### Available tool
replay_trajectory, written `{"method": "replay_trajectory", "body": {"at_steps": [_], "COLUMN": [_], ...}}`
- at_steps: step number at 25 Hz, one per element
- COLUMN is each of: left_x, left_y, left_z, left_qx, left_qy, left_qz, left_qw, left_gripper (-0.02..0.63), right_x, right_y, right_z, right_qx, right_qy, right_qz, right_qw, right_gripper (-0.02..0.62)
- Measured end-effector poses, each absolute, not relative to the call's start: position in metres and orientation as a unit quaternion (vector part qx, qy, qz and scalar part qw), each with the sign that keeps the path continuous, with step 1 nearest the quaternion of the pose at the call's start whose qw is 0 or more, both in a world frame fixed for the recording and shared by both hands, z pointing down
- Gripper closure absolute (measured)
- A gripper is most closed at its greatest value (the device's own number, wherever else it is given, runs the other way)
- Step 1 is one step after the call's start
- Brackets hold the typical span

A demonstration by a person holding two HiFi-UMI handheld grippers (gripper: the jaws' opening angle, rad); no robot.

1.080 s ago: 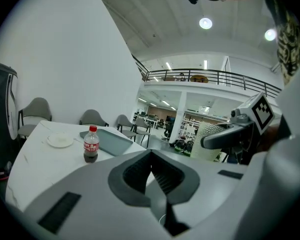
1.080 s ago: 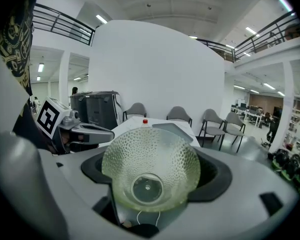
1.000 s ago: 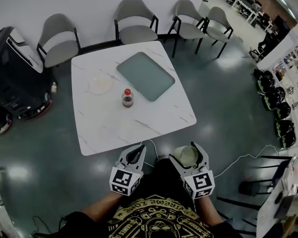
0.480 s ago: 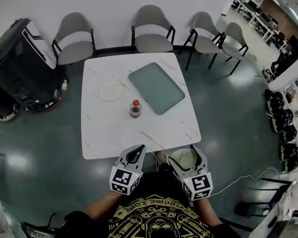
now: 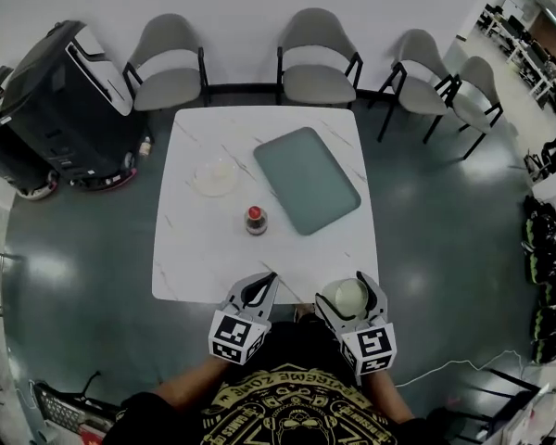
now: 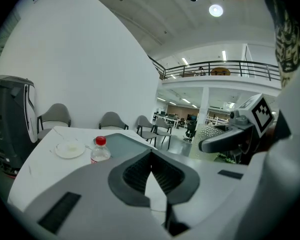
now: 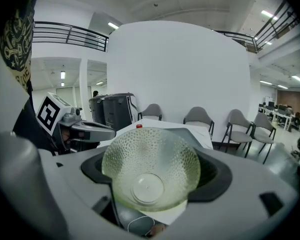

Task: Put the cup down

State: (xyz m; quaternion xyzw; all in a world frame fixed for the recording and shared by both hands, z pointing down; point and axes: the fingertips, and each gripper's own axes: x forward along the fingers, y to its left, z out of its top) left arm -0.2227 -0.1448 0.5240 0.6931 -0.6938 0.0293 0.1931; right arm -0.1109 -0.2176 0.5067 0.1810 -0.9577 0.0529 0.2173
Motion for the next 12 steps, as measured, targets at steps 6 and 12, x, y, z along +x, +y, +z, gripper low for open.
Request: {"method": "replay_trajectory", "body": {"at_steps": [6,12], "left_x": [-0.228,-0.228], "left_y": [-0.169,-0.201], "left_z": [0.527,0.528], "left_qx": [0.669,0.657], "left_qy": [-0.713,-0.723], "left_qz": [0.04,0.049], "left_qw": [0.207,0.209], "left_gripper": [0.611,0.611], "right_x": [-0.125,-0.139], "right_y": [-0.253,-0.289], "right_z": [0.51,0.508], "right_qx": [0.143,0.114], "right_qy": [-0.965,-0.97], "right_qz": [0.054,0.044], "right_qw": [0.214,0.209], "right_gripper": [0.187,0.187]}}
